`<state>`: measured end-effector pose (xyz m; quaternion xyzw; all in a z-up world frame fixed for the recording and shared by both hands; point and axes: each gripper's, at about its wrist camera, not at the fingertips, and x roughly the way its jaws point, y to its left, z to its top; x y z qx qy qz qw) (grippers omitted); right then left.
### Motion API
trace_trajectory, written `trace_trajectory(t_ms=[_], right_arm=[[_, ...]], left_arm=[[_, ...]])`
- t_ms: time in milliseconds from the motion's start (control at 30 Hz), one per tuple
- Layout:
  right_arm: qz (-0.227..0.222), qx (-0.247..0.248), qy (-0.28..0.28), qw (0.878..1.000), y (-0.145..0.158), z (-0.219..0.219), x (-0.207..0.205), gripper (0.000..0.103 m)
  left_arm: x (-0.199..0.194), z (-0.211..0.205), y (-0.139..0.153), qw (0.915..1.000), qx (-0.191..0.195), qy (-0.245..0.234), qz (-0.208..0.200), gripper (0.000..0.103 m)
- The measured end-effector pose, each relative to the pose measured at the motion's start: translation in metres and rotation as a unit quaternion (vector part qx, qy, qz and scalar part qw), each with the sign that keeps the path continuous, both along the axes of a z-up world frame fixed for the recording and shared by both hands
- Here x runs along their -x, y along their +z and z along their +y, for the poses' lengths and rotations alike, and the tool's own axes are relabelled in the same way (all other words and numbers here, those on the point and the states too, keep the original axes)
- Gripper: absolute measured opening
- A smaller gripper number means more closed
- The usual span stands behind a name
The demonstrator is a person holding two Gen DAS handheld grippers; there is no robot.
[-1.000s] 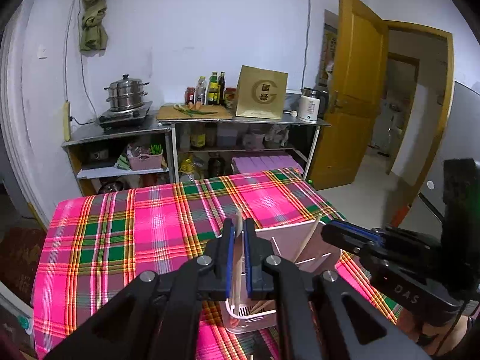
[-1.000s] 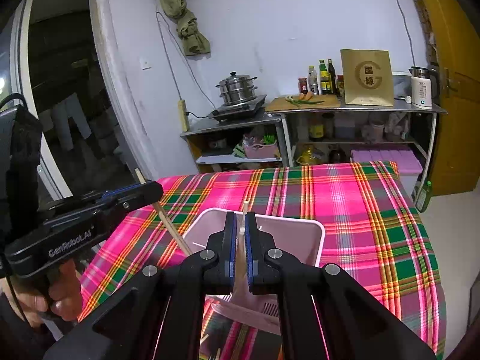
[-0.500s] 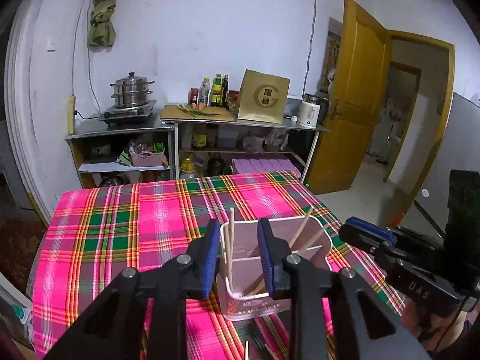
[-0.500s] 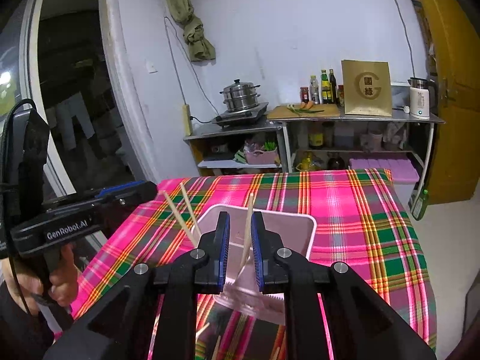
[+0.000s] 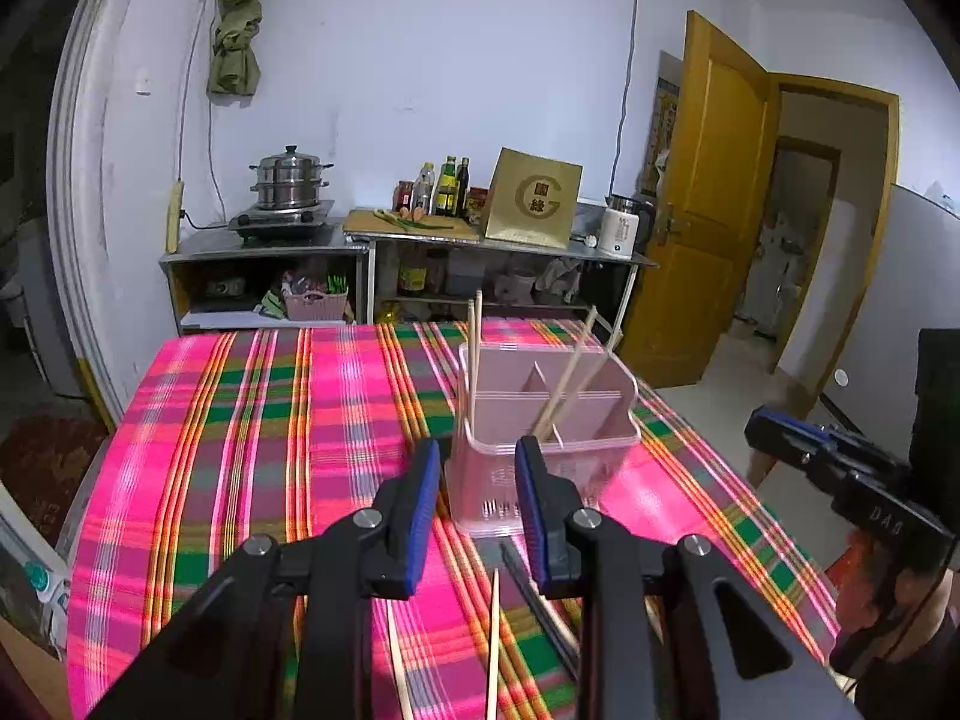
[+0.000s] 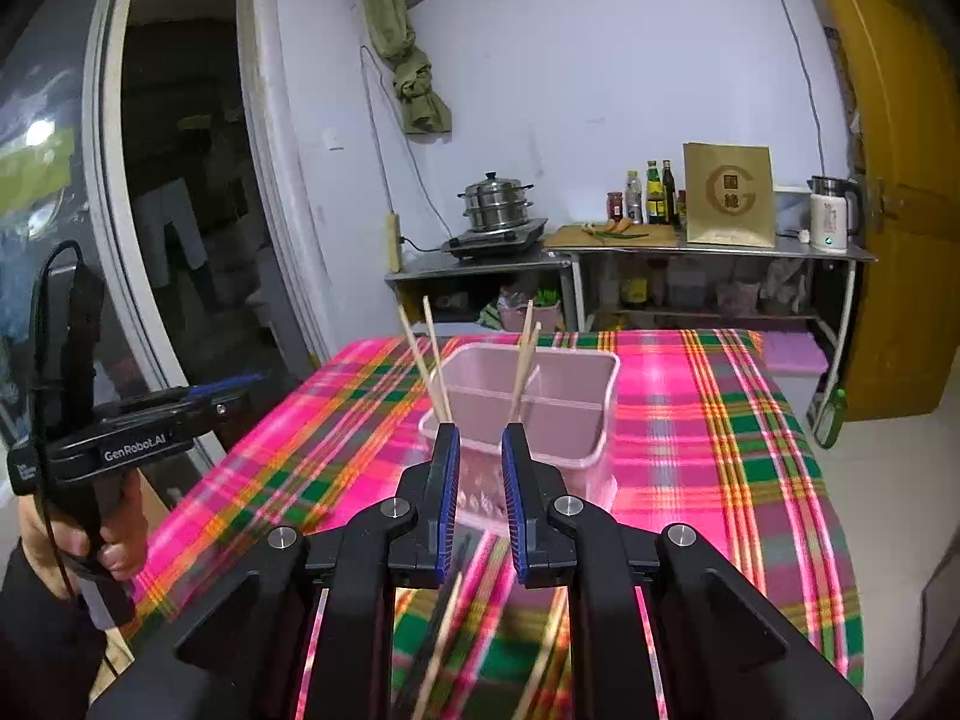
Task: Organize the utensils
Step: 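Lower the right tool's chopstick into the basket and open it while the left tool releases its chopstick inside, then move both tools back down to the wooden chopsticks on the cloth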
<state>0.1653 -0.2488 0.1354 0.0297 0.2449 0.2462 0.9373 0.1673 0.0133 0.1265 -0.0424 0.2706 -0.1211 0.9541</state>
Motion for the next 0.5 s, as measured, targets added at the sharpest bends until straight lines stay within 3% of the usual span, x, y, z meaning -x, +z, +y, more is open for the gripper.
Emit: trace_trajectory(t_ms=[500], right_arm=[[0.021,0.012,0.018,1.0,-0.035,-0.009,0.064,0.016]], left_arm=[[0.069,-0.009,-0.051,0.9995,-0.011,-0.015,0.024,0.03]])
